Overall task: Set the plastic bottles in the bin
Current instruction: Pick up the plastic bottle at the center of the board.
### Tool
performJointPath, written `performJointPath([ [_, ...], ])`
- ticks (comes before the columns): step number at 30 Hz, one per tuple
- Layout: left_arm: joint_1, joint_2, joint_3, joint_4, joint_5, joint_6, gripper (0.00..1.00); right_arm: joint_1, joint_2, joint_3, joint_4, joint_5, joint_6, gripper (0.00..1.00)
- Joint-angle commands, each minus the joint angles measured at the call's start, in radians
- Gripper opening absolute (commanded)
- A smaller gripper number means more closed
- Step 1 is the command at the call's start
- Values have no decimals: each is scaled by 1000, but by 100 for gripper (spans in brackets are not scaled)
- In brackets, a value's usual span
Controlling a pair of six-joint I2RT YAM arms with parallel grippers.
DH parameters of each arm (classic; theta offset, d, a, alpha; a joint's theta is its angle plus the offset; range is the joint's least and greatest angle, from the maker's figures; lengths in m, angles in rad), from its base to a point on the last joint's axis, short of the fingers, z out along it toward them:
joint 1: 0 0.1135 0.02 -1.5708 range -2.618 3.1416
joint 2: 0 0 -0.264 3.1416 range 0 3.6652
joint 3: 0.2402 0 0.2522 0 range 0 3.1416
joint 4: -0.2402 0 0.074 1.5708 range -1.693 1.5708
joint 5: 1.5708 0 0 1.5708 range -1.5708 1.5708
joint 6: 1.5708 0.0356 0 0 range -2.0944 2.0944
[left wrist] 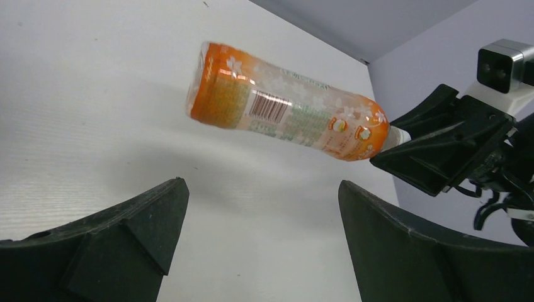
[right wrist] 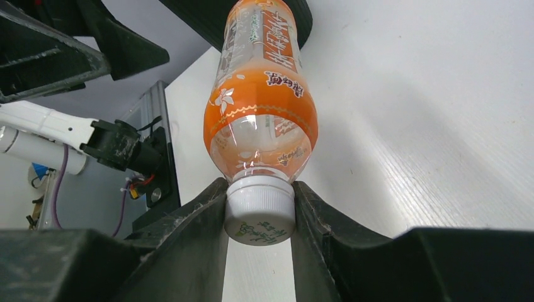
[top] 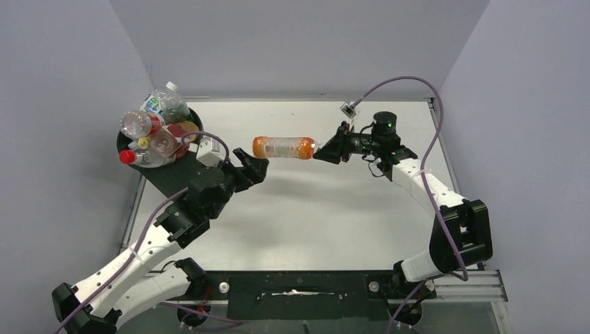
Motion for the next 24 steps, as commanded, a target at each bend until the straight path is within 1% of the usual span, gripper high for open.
performJointPath([
  [1, -4, -35, -32, 169, 81, -81, 91, -6, -66, -27, 334, -55, 204, 24],
  [7, -6, -34, -68, 312, 94, -177, 91, -7, -88, -89, 706, -82, 474, 24],
  [11, -5, -31, -121, 501, 109, -286, 91, -6, -92, -136, 953, -80, 645, 25],
  [13, -6, -20, -121, 582, 112, -318, 91, -3, -90, -147, 1036, -75, 700, 25],
  [15, -12, -9, -146, 652, 107, -335, 91, 1, -91, -150, 1062, -73, 718, 25],
  [19, -36, -3, -178, 819, 69, -328, 91, 18, -100, -164, 1063, -66, 715, 25],
  [24, -68, 9, -208, 939, 19, -303, 91, 35, -104, -190, 1074, -61, 714, 25],
])
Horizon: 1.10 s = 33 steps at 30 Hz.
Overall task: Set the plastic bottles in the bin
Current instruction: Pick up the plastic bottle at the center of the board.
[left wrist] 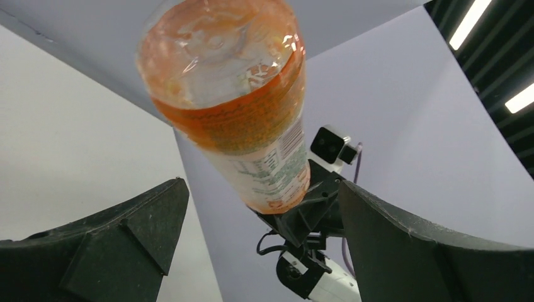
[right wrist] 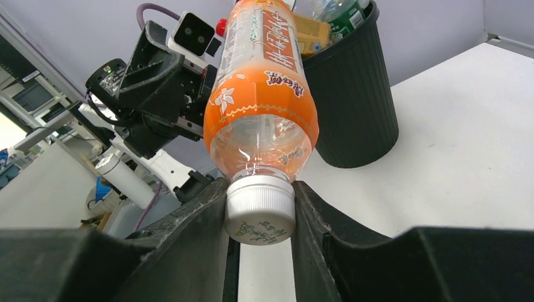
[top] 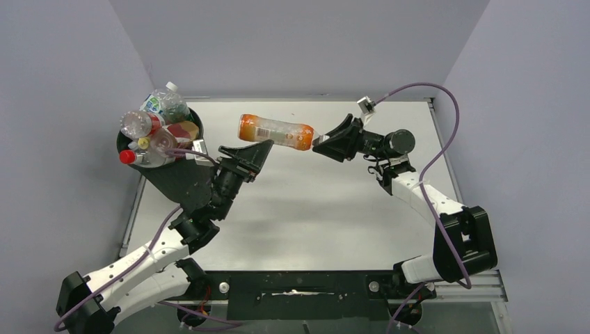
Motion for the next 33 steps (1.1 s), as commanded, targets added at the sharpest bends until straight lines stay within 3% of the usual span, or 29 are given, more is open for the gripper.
performJointPath([
  [1, -30, 7, -28, 258, -56, 13, 91, 20, -42, -18, 103, 8, 24, 25],
  [8, -59, 10, -79, 380, -124, 69, 91, 65, -37, -28, 119, 6, 23, 25],
  [19, -61, 0, -39, 346, -162, 151, 89, 102, -62, -42, 90, -10, -3, 25],
  [23, -61, -8, -9, 282, -164, 185, 73, 114, -67, -39, 83, -13, -7, 25],
  [26, -61, -14, 31, 212, -159, 224, 52, 125, -69, -35, 81, -13, -7, 25],
  [28, -62, -17, 75, 129, -154, 250, 43, 131, -69, -31, 76, -12, -10, 25],
  [31, -62, -26, 151, 37, -137, 296, 37, 139, -67, -21, 64, -12, -13, 27],
  [33, -61, -41, 200, -36, -128, 321, 35, 141, -67, -13, 55, -10, -15, 36],
])
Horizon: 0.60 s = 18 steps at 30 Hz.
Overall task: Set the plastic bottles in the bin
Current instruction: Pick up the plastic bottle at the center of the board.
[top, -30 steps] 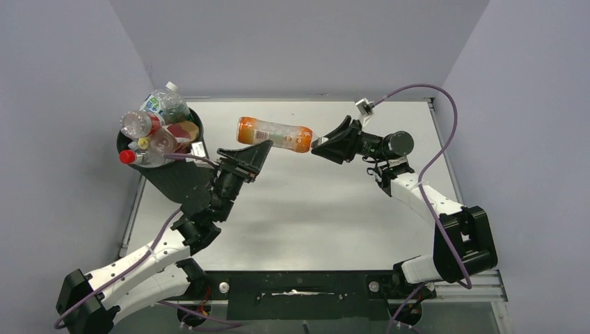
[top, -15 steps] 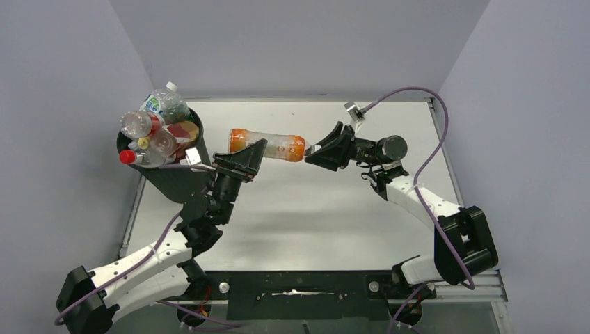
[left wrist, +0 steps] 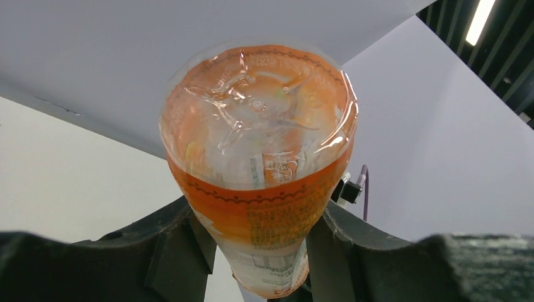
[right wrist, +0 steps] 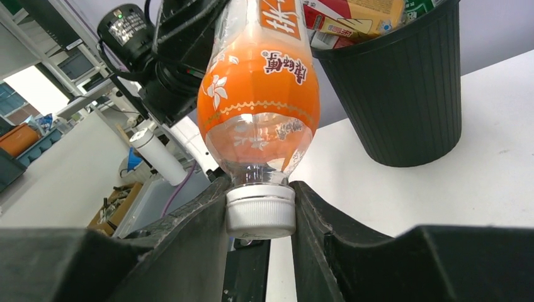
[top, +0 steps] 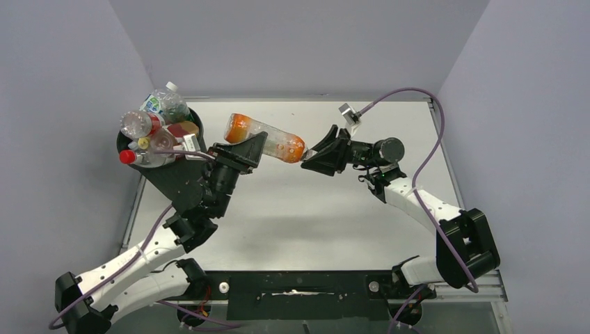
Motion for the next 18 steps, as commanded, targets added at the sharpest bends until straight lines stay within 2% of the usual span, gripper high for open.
performJointPath([
  [1, 0, -50, 151, -152, 14, 108, 34, 12, -37, 36, 9, -5, -24, 40],
  [4, -1, -80, 254, -297, 32, 159, 34, 11, -41, 49, -23, -13, -37, 56],
  [5, -1, -94, 295, -350, 36, 175, 34, 11, -45, 54, -55, -14, -56, 64],
  [6, -1, -104, 336, -394, 41, 192, 34, 11, -49, 59, -94, -13, -80, 77],
  [7, -1, -114, 373, -442, 43, 208, 34, 11, -55, 64, -136, -11, -108, 83],
  [12, 1, -159, 598, -660, 11, 308, 33, 12, -71, 71, -231, -11, -175, 91],
  [18, 6, -140, 819, -859, -136, 479, 33, 15, -59, 78, -264, -18, -188, 94],
])
